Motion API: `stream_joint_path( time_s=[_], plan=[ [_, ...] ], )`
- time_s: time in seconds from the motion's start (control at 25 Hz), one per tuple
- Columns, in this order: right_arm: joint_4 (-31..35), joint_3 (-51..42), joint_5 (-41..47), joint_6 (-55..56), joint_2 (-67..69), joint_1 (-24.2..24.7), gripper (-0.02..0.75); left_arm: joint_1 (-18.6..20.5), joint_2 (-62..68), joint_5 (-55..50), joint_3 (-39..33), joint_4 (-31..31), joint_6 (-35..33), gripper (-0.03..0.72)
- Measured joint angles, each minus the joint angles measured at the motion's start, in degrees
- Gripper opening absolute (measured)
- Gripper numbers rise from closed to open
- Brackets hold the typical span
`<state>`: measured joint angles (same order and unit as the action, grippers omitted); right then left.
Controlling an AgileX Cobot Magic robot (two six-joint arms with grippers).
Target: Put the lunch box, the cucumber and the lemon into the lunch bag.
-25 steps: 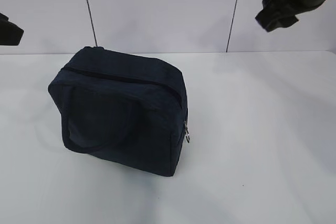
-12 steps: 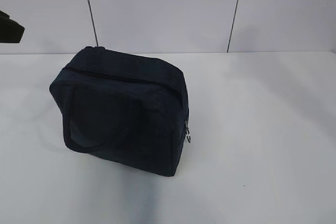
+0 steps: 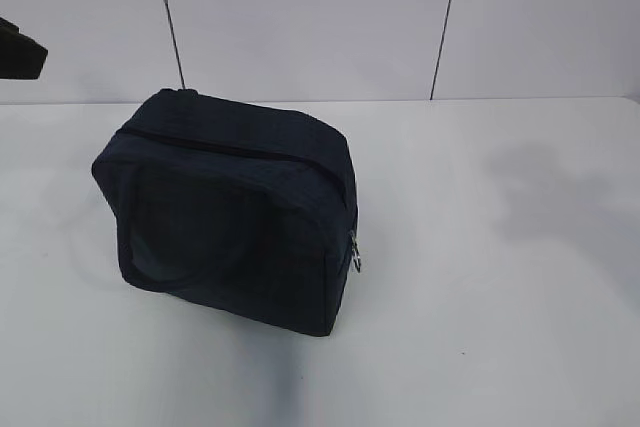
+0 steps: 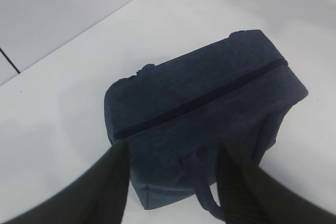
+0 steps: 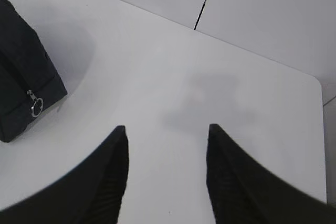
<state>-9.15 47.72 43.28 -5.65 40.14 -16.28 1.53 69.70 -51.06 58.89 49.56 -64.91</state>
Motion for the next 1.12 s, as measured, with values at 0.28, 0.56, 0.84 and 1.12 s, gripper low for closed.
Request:
stream_joint_path(
  time_s=[0.28,0.56,0.84,1.12],
  plan=[
    [0.93,-6.87,7.12,0.58,-15.57,0.0,0.416,0.0,0.0,1.28,0.0,0.0,-0.04,0.381],
    [1.2,-12.59,10.82,3.33,-27.64,0.0,0.421,0.0,0.0,1.28,0.0,0.0,-0.04,0.375],
    [1.86,-17.27,15.96,5.22,-37.49,0.0,0.422,0.0,0.0,1.28,0.0,0.0,-0.04,0.37],
    [2.32,-17.59,19.95,7.13,-41.06,0.0,0.422,0.0,0.0,1.28,0.0,-0.1,-0.04,0.363]
  ],
)
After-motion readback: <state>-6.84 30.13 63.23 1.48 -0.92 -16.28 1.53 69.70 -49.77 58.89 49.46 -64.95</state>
